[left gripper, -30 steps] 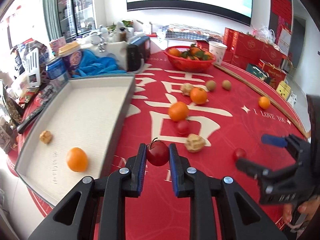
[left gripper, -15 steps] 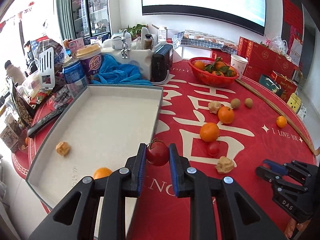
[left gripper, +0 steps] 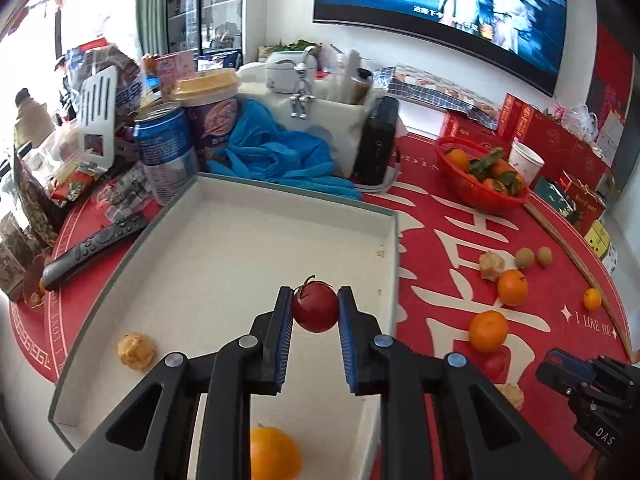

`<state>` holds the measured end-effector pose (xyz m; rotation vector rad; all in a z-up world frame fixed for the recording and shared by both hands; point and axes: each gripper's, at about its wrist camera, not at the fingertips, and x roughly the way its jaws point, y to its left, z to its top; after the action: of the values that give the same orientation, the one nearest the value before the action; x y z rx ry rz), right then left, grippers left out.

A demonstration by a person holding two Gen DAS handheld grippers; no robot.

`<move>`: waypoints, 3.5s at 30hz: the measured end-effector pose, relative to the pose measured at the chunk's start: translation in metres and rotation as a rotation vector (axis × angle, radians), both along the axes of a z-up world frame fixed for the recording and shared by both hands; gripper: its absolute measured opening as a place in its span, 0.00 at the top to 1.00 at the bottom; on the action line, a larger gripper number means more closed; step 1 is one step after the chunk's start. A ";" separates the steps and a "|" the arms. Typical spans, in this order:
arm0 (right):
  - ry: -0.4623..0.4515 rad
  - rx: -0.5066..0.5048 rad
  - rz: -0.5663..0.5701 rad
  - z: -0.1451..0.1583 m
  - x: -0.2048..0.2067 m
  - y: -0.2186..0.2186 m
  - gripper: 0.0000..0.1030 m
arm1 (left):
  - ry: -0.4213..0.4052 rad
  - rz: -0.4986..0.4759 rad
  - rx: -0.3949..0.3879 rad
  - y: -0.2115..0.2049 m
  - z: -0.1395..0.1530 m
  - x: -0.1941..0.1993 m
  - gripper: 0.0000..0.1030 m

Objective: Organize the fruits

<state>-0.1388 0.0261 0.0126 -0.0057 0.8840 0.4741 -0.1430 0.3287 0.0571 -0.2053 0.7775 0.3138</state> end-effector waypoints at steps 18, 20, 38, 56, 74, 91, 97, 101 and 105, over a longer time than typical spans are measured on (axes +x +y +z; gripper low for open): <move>0.031 -0.009 0.231 0.027 0.050 0.179 0.79 | -0.006 0.223 -0.067 0.078 0.001 -0.017 0.77; 0.034 -0.021 0.232 0.026 0.053 0.186 0.79 | 0.006 0.224 -0.064 0.077 -0.002 -0.016 0.77; 0.091 0.051 0.115 0.027 0.064 0.146 0.00 | -0.066 0.133 -0.035 0.050 0.010 -0.025 0.16; -0.007 -0.155 -0.423 0.006 0.033 -0.094 0.00 | 0.066 -0.275 0.079 -0.135 -0.015 0.012 0.15; 0.049 -0.265 -0.430 -0.024 0.038 -0.096 0.00 | 0.185 -0.306 0.029 -0.144 -0.051 0.018 0.15; 0.040 -0.263 -0.432 -0.024 0.037 -0.095 0.00 | 0.181 -0.280 0.025 -0.140 -0.055 0.020 0.03; 0.040 -0.264 -0.432 -0.024 0.038 -0.095 0.00 | 0.182 -0.280 0.023 -0.140 -0.056 0.020 0.03; 0.040 -0.263 -0.432 -0.024 0.038 -0.095 0.00 | 0.184 -0.286 0.022 -0.140 -0.056 0.020 0.02; 0.039 -0.263 -0.431 -0.024 0.038 -0.095 0.00 | 0.186 -0.288 0.022 -0.140 -0.056 0.020 0.01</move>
<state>-0.1012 -0.0693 -0.0112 -0.0459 0.9503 -0.0462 -0.1227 0.1883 0.0011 -0.0419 0.9738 0.0685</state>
